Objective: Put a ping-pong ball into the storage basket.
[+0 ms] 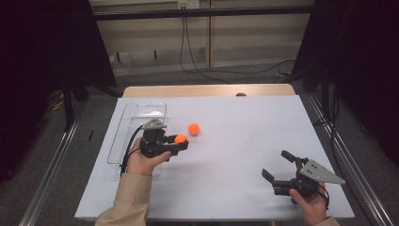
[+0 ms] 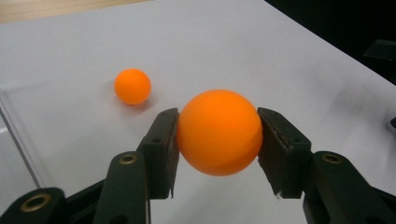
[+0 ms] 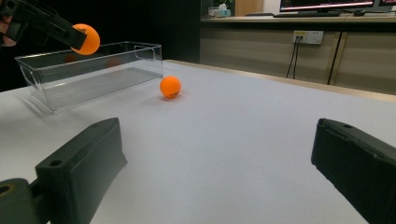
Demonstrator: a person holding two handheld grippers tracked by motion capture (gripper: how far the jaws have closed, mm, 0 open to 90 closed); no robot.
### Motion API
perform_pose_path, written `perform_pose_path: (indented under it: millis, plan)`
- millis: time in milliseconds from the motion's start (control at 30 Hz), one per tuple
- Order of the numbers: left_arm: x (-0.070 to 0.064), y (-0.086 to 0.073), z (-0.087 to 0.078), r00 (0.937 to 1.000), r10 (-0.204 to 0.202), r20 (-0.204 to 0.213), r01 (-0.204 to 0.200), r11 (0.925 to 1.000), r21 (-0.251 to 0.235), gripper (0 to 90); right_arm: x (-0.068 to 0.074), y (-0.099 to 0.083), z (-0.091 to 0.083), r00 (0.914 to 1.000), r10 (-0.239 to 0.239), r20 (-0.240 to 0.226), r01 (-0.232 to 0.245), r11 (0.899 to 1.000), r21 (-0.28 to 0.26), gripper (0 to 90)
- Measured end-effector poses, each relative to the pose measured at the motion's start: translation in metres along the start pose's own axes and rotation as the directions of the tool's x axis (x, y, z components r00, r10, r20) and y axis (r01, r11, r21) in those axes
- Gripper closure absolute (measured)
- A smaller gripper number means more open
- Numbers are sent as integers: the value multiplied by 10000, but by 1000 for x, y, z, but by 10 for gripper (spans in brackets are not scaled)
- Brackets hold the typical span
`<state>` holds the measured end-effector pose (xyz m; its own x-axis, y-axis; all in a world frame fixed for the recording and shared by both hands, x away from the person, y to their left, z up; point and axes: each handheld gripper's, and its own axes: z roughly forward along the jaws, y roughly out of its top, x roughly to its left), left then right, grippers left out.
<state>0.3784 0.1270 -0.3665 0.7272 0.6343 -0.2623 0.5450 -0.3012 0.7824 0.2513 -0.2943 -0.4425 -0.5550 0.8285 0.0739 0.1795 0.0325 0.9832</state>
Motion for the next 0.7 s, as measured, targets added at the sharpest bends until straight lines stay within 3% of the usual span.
perform_pose_path:
  millis: [700]
  plan:
    - [3, 0, -5, 9997, -23, -253, 22, 10000, -62, 508, 0, 0, 0, 10000, 4, 5, -4, 10000, -18, 19]
